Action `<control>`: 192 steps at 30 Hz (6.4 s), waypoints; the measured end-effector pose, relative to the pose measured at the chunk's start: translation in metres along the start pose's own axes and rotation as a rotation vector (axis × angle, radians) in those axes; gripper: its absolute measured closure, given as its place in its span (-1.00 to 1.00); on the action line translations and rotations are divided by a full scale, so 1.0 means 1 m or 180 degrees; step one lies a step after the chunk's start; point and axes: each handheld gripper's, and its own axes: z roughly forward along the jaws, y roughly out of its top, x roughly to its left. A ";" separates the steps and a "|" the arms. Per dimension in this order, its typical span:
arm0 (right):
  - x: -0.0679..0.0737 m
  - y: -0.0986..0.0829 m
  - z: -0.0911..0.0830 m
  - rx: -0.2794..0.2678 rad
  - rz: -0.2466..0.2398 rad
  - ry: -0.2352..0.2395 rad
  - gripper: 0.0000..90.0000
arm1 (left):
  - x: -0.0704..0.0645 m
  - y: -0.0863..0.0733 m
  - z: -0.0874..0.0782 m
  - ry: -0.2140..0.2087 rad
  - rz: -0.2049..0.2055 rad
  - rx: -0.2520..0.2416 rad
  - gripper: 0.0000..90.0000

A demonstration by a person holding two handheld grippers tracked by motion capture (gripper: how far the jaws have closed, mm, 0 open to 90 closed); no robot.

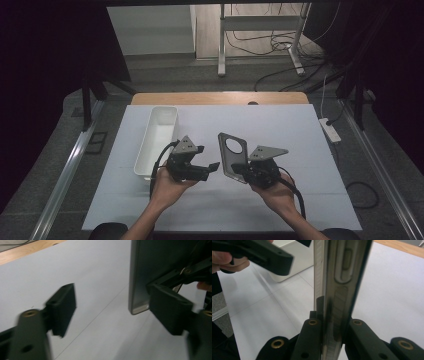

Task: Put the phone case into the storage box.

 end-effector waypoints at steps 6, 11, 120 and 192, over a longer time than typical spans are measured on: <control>0.005 0.000 0.006 0.0024 -0.0007 0.0002 0.90 | -0.004 0.001 0.003 -0.0017 -0.0041 0.0008 0.17; 0.008 0.000 0.009 0.0020 -0.0030 0.0004 0.90 | -0.004 0.002 0.004 -0.0060 -0.0096 0.0011 0.43; -0.053 -0.056 -0.068 0.0532 0.0462 -0.0358 -0.93 | 0.071 0.018 -0.032 0.0495 -0.0681 0.0190 0.97; -0.064 -0.100 -0.127 0.0338 0.0888 -0.0924 -1.00 | 0.161 0.034 -0.088 0.1433 -0.1059 0.0178 0.97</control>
